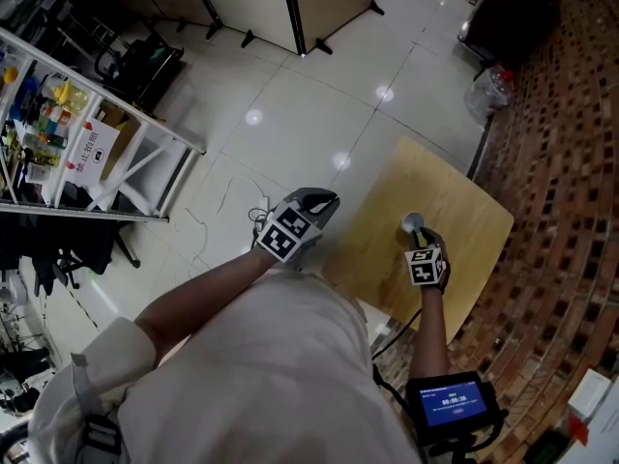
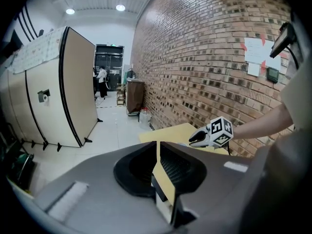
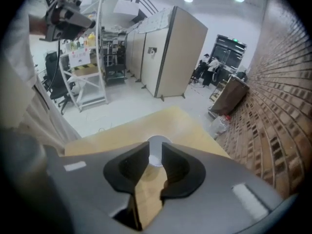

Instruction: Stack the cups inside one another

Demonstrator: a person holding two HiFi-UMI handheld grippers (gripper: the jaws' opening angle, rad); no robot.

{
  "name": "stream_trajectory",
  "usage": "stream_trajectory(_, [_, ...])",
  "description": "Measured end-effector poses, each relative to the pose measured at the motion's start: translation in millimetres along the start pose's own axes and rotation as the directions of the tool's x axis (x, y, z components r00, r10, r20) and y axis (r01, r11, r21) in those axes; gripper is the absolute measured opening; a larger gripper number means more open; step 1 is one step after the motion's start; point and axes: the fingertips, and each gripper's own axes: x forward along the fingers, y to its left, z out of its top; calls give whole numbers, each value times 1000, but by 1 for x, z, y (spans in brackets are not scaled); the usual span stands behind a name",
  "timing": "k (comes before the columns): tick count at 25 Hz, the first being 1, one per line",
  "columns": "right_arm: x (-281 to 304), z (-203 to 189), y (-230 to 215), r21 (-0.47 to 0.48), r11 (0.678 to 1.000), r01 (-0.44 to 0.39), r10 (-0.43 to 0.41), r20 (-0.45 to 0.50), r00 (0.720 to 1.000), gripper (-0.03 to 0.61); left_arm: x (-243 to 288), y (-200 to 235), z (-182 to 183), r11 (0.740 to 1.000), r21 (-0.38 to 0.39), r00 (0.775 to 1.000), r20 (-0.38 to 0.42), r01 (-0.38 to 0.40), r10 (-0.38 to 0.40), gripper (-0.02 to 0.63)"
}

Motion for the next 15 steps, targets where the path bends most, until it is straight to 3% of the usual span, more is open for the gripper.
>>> stream_trajectory(4, [-44,27,-23,140,987,82,-102,144,984,107,2,3,12,1000,10,999,22,25,-25,43])
stream_trajectory(7, [-76,48,-39,242,959,145,-203,237,950,128,7,3,23,998,30,998,36,46,-47,43])
stream_trajectory(12, [-139,65,-71,378,894,241,-377,343,860,158,35,-21,58,987,92,987,82,128,-135,40])
stream_trajectory(15, [-176,67,-78,506,824,256,-483,389,785,178,44,-36,70,977,127,978,100,170,-184,40])
